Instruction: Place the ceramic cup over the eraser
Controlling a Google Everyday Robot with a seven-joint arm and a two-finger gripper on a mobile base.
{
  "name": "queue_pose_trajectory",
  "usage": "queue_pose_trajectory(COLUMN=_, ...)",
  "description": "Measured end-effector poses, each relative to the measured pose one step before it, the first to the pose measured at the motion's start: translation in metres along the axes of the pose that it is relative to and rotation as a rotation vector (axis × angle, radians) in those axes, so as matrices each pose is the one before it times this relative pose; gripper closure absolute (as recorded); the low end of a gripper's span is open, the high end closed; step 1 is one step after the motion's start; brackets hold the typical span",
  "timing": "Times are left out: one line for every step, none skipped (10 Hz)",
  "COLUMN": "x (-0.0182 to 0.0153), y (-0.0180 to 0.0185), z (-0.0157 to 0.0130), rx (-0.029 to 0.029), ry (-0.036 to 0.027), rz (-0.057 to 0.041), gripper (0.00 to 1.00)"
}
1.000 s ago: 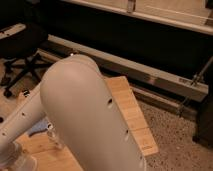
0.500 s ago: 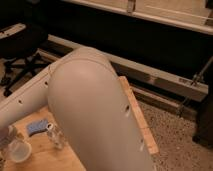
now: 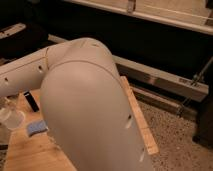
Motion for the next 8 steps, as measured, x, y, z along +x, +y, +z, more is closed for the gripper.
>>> queue_pose_trajectory(x=-0.01791, y=-0.01209, z=-0.00378, rx=0.02069, ry=-0.01218, rz=0.01325, gripper=1.00)
queue_pose_trajectory(x=-0.01662, y=-0.00842, z=-0.00221, rx=0.01055, ry=-0.01429, rz=0.01356, gripper=1.00)
queue_pose_trajectory(x=-0.01506, y=-0.01429, z=-0.00031, rx=0.01623, ry=-0.01002, rz=0.02353, gripper=1.00)
queue_pose_trajectory(x=-0.01227, y=-0.01446, z=0.00239, rx=0.01213, ry=-0.00772, rz=0.02950, gripper=1.00)
queue_pose_trajectory(x=-0.00749, y=-0.01173, z=0.00499, rx=0.00672, ry=-0.00316, rz=0.02826, gripper=1.00)
queue_pose_trajectory(x=-0.00394, y=-0.01396, z=0.00730, rx=0.00626, ry=0.00049, rz=0.03488, gripper=1.00)
queue_pose_trajectory(x=-0.00142, y=-0.00989, z=0.00562, rx=0.00120, ry=0.00130, rz=0.02864, gripper=1.00)
queue_pose_trajectory(x=-0.00090, y=-0.00949, z=0.00722, rx=-0.00342, ry=0.00379, rz=0.03272, gripper=1.00)
